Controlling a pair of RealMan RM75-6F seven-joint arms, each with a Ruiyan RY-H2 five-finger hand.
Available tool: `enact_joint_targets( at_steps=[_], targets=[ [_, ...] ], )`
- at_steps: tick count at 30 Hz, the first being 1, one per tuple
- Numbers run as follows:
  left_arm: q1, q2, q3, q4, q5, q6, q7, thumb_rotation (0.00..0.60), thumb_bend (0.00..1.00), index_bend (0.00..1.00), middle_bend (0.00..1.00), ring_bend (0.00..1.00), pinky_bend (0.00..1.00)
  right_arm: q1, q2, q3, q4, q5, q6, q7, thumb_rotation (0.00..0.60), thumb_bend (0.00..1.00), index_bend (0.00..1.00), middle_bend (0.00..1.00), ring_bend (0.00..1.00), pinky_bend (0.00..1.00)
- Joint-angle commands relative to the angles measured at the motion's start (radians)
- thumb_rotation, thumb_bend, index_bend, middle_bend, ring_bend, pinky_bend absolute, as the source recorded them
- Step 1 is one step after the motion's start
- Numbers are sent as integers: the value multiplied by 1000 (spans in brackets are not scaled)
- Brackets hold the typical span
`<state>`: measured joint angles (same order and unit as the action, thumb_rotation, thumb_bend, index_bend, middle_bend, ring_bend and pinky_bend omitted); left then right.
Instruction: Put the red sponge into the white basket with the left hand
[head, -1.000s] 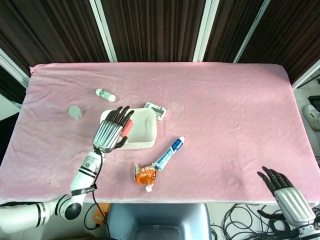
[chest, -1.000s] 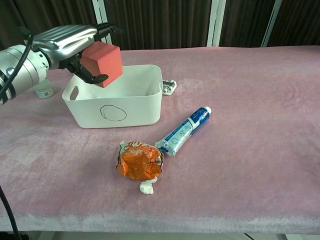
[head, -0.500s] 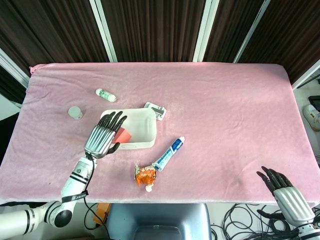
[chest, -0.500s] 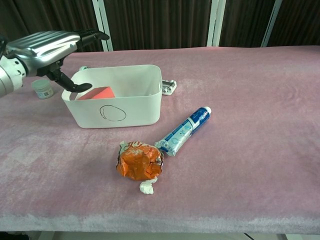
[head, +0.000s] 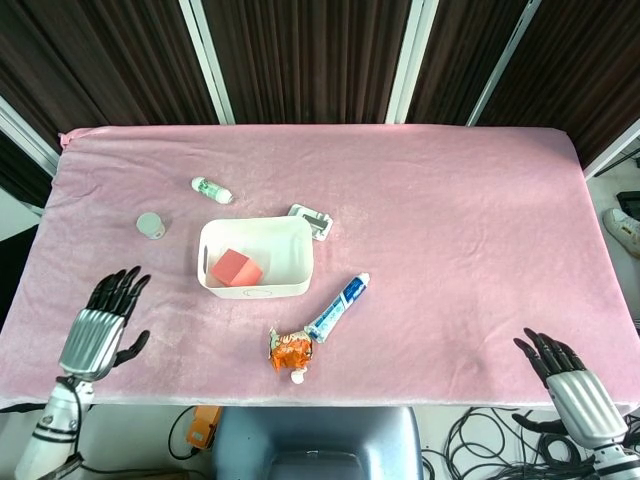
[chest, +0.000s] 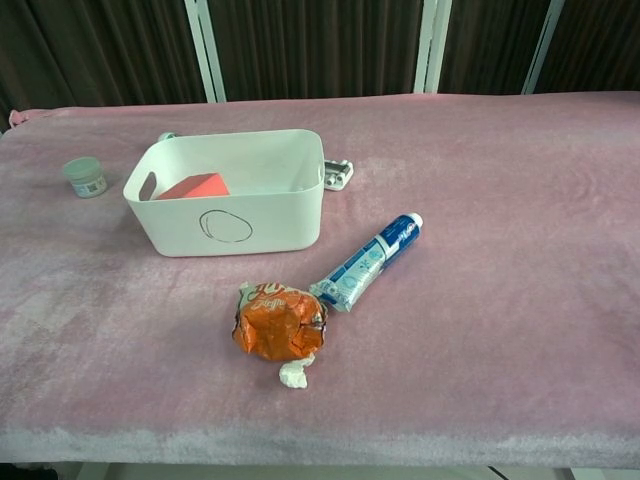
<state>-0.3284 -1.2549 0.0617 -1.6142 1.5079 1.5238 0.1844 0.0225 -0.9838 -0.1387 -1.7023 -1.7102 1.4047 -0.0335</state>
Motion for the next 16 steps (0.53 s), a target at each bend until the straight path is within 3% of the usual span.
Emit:
enact_joint_targets(
  at_steps=[1,16],
  targets=[
    [70,33,55,40,13,14,-115,600,341,0,0,0,97,1,-5,3,4,1,1,-2,600,101,0,0,4,229],
    [97,15,20,79,-2,-53,-79,600,350,0,35,39,109,7,0,-4,3,1,-16,-6,600,101,0,0,4,229]
  ],
)
